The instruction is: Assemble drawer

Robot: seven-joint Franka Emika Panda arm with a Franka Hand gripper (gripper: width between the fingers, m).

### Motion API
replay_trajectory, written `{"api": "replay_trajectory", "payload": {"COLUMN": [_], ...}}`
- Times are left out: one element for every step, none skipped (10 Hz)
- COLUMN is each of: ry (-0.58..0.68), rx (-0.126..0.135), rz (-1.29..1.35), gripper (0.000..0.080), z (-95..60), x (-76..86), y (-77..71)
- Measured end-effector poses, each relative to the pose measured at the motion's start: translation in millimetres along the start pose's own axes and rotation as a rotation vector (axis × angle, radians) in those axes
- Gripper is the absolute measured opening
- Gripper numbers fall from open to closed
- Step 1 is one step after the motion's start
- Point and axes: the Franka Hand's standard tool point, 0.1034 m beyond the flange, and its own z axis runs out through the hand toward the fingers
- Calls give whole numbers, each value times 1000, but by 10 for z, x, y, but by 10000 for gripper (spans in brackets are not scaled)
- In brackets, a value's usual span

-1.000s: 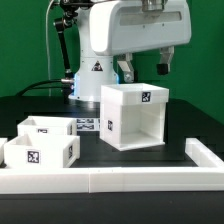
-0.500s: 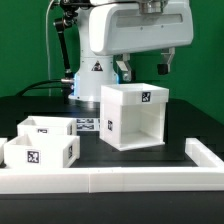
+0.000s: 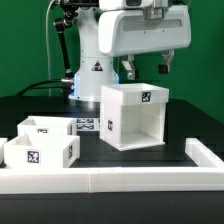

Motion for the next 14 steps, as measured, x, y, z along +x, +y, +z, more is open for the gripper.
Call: {"api": "replay_trajectory", "payload": {"ry": [2, 1, -1, 8, 14, 12, 15, 15, 11, 12, 11, 4, 0, -1], "rx": [-1, 0, 0, -9, -20, -23, -27, -28, -27, -27, -26, -22, -20, -19], "rz": [1, 1, 1, 17, 9, -2, -9, -18, -21, -12, -15, -17, -16, -15], "gripper": [650, 650, 650, 650, 650, 650, 650, 650, 650, 650, 650, 650, 650, 563], "z": [-1, 3, 9, 30, 68, 119, 170, 234, 290, 347, 397, 436, 452, 459], "x": [4, 1, -5, -51, -161, -258, -304, -366, -419, -455, -483, -511, -519, -522], "y": [10, 8, -1, -88, -219, -305, -358, -418, -464, -516, -563, -584, -588, -590]}}
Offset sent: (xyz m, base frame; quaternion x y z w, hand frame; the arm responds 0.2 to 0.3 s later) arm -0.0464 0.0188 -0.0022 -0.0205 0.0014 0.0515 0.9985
